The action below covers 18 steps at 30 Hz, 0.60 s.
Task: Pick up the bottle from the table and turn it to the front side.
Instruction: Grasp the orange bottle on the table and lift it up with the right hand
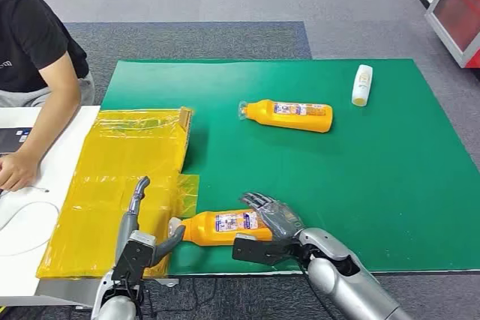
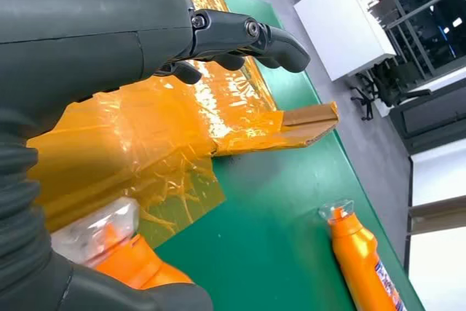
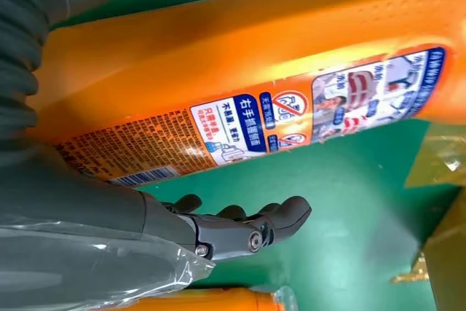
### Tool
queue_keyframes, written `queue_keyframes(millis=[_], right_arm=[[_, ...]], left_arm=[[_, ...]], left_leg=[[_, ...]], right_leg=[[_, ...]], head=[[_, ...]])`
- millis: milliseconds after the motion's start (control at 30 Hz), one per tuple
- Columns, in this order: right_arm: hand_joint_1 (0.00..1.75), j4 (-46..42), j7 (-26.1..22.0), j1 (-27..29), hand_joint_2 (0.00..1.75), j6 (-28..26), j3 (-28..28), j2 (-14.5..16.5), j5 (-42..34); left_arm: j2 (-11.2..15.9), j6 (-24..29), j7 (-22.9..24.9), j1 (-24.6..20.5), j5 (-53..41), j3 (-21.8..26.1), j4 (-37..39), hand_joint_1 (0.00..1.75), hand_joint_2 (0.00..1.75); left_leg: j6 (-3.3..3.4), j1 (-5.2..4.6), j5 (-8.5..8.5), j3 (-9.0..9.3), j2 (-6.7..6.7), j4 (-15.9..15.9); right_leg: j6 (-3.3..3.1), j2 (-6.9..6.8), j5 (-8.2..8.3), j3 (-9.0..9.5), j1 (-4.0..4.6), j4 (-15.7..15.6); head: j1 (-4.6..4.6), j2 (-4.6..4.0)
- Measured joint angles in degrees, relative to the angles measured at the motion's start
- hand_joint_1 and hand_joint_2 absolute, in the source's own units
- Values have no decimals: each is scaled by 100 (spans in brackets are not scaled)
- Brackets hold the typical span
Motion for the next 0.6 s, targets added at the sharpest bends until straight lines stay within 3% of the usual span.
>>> queue_keyframes(millis=[67, 167, 233, 300, 333, 600], right_arm=[[139, 33, 38, -54, 175, 5, 61, -24, 97], [93, 112, 180, -208, 175, -2, 276, -99, 459], [120, 136, 280, -301, 175, -4, 414, -140, 688], [166, 143, 363, -389, 175, 20, 545, -181, 871], [173, 144, 384, -436, 175, 49, 610, -208, 936], [175, 156, 360, -702, 175, 166, 918, -397, 1062]], left_arm=[[-6, 6, 0, -1, -1, 1, 4, 0, 175], [-23, 25, 1, -4, -21, 5, 9, 0, 175], [-38, 34, 23, -5, -67, 9, 9, 0, 175], [-62, 37, 73, -3, -129, 12, 9, 0, 175], [-73, 37, 95, -3, -157, 13, 9, 0, 175], [-109, 65, 116, -2, -233, 26, 11, 0, 175]], left_leg=[[1, 0, 0, 4, 0, 0], [4, -1, 3, 9, 0, 0], [6, -2, 6, 10, 0, 0], [8, -3, 8, 10, 0, 1], [9, -4, 8, 10, 0, 1], [11, -5, 8, 8, 0, 1]], right_leg=[[0, 0, 0, 5, 0, 0], [6, 0, 6, 13, -1, -1], [13, 0, 14, 14, -2, -2], [25, 0, 22, 15, -3, -2], [30, -1, 25, 15, -3, -2], [33, -1, 25, 35, -4, -2]], head=[[1, 0], [2, 0], [1, 0], [1, 0], [2, 0], [1, 0]])
